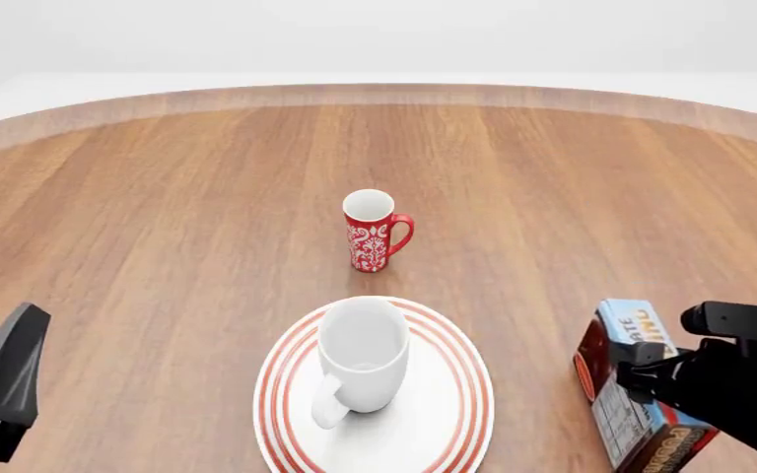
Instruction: Pick up the white mug and put it on the plate, and put the chocolate pudding to the right of the plate.
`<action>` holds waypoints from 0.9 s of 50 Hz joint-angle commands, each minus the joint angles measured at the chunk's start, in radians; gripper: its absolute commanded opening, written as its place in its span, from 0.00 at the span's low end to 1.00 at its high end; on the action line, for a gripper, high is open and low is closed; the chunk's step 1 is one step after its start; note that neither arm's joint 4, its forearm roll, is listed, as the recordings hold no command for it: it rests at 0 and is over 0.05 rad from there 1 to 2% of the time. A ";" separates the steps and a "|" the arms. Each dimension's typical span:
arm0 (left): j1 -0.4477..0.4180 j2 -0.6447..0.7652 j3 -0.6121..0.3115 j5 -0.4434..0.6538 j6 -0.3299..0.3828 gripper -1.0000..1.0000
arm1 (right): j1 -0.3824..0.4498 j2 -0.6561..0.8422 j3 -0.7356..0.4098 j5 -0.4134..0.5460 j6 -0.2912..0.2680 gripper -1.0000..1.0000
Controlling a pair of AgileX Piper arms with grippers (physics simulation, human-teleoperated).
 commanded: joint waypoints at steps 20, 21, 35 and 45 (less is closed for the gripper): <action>0.000 0.000 0.000 -0.001 0.000 1.00 | 0.008 0.050 0.040 -0.029 0.031 1.00; 0.000 0.000 0.000 -0.001 0.000 1.00 | 0.009 0.050 0.040 -0.029 0.033 1.00; 0.000 0.000 0.000 -0.002 0.000 1.00 | 0.012 -0.005 0.014 0.034 0.036 1.00; -0.002 0.000 0.000 -0.003 0.002 1.00 | 0.010 -0.057 -0.009 0.087 0.033 1.00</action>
